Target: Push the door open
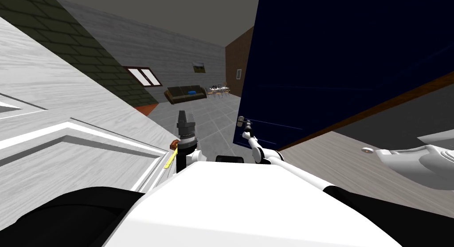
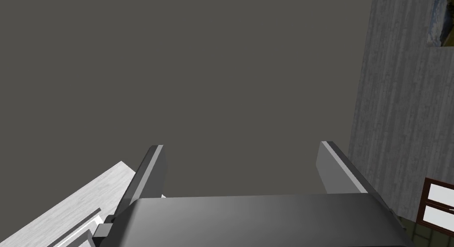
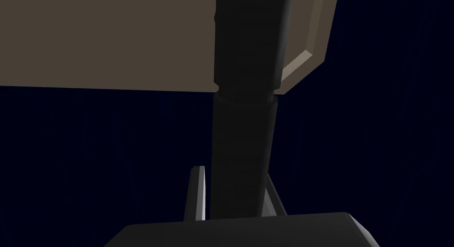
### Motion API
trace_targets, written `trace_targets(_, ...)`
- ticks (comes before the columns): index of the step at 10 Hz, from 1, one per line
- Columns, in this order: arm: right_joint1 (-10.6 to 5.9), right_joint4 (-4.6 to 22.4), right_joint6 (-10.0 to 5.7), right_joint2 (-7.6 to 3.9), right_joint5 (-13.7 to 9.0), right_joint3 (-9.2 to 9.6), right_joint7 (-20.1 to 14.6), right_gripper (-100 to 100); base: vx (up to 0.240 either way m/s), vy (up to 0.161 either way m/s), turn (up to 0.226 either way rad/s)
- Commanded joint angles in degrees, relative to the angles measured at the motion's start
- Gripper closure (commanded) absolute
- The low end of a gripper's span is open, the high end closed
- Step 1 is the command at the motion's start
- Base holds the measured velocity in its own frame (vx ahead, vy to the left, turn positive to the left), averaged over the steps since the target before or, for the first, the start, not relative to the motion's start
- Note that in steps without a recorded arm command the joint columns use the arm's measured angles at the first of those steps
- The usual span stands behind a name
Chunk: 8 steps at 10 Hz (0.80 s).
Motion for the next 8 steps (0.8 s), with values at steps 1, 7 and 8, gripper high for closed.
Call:
trace_targets(1,-0.04,-0.41,-0.27,-1.48,-1.05,0.23,0.47,100,0.098,0.003,-0.136)
trace_targets(7,-0.13,-0.17,-0.43,-1.5,-2.52,1.91,0.93,100,0.066,-0.008,-0.079)
trace_targets(8,-0.17,-0.07,-0.49,-1.41,-3.11,2.58,1.11,100,0.06,0.013,-0.062)
